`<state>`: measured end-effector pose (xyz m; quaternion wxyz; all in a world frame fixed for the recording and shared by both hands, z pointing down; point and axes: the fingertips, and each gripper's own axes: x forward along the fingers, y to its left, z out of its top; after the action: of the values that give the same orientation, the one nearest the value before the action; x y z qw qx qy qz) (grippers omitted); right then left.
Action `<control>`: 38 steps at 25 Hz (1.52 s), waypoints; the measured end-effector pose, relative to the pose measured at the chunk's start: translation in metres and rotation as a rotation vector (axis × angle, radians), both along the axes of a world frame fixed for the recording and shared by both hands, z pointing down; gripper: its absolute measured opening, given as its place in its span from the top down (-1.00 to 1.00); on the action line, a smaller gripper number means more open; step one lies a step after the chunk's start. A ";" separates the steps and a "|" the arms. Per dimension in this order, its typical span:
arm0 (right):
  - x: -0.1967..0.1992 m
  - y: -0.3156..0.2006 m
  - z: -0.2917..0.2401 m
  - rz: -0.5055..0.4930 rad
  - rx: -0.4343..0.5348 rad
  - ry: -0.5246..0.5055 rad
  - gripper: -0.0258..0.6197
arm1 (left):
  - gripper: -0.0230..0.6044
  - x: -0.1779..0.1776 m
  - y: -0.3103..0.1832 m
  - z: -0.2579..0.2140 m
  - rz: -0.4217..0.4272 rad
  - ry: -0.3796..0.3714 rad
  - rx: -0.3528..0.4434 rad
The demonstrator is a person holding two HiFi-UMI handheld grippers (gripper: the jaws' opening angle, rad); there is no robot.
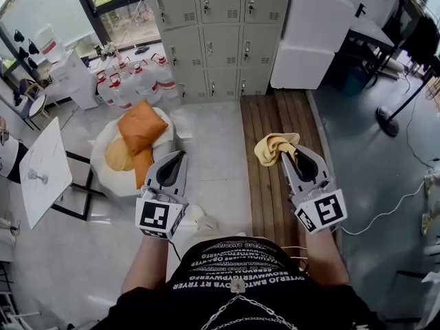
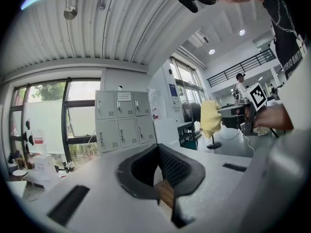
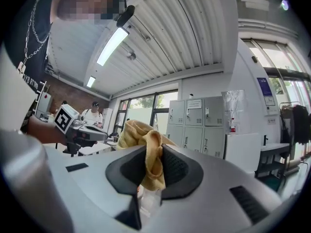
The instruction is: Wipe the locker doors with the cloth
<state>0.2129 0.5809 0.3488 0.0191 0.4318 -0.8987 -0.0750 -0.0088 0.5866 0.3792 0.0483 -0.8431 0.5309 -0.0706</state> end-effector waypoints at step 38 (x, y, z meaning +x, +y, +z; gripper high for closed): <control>-0.013 -0.055 0.014 -0.006 -0.026 -0.022 0.75 | 0.91 -0.013 -0.051 0.013 0.004 -0.036 -0.054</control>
<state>0.1998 0.5256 0.3625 0.0147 0.4295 -0.9010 -0.0588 -0.0223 0.5360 0.3920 0.0353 -0.8436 0.5263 -0.1002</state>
